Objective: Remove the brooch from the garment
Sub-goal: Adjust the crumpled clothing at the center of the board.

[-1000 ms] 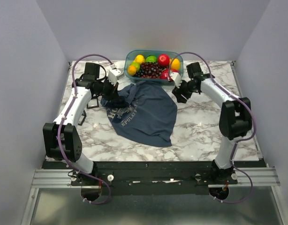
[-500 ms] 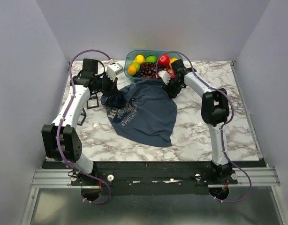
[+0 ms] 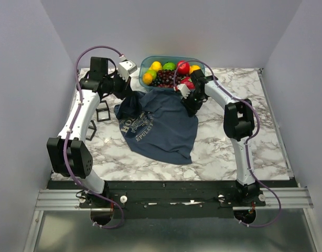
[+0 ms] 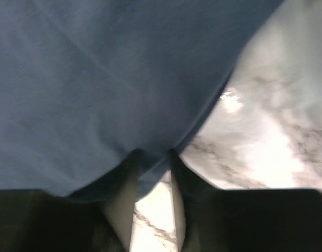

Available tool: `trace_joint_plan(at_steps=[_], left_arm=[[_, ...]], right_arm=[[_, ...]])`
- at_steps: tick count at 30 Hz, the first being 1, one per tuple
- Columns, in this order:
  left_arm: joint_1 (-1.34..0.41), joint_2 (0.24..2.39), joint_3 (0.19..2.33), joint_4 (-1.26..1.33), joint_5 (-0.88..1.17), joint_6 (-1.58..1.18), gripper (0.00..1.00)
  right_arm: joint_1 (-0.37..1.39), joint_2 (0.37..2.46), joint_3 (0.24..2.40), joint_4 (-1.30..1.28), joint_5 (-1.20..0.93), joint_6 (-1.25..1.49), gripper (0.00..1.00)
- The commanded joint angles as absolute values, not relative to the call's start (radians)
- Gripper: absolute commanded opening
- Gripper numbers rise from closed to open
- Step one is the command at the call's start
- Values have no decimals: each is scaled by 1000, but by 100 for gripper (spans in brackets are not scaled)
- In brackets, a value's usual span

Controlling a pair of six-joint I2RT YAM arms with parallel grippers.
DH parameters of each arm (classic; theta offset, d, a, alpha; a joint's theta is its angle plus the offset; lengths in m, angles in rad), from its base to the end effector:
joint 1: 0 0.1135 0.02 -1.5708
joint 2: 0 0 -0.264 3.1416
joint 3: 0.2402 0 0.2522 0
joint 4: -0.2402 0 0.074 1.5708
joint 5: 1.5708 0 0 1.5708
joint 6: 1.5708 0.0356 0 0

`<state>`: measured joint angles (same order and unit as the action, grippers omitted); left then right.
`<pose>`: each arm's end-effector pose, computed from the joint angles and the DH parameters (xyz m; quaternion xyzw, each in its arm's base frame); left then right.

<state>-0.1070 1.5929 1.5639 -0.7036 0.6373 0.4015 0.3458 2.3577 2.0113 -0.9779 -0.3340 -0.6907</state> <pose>0.3445 -0.0583 0.3617 0.3416 0.8075 -0.2264 0.4243 0.4514 0.1750 0.1688 -0.5025 0.8400 0.1417 0.1477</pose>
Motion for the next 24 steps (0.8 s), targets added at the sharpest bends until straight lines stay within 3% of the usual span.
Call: trace_joint_plan(at_steps=[1, 5, 8, 9, 11, 17, 20, 24], left_arm=[[-109, 1624, 1601, -680, 650, 371, 0], [-107, 1629, 1601, -673, 655, 364, 0], [-107, 1623, 1592, -666, 655, 351, 0], [-107, 1618, 1589, -663, 655, 348, 0], [-107, 1612, 1583, -658, 652, 342, 0], [-86, 1574, 1592, -693, 653, 344, 0], [-68, 1526, 1551, -715, 664, 330, 0], [-63, 1447, 1430, -664, 673, 305, 0]], right_arm=[[351, 2362, 1971, -1028, -385, -638, 50], [353, 2379, 1980, -1040, -380, -649, 42], [356, 2393, 1980, -1035, -367, -646, 24], [360, 2393, 1980, -1023, -348, -646, 12], [364, 2366, 1976, -1000, -260, -643, 1], [269, 2165, 1922, -905, -149, -681, 1], [236, 1938, 1759, -781, -117, -770, 1], [235, 1630, 1353, -550, -78, -951, 1]])
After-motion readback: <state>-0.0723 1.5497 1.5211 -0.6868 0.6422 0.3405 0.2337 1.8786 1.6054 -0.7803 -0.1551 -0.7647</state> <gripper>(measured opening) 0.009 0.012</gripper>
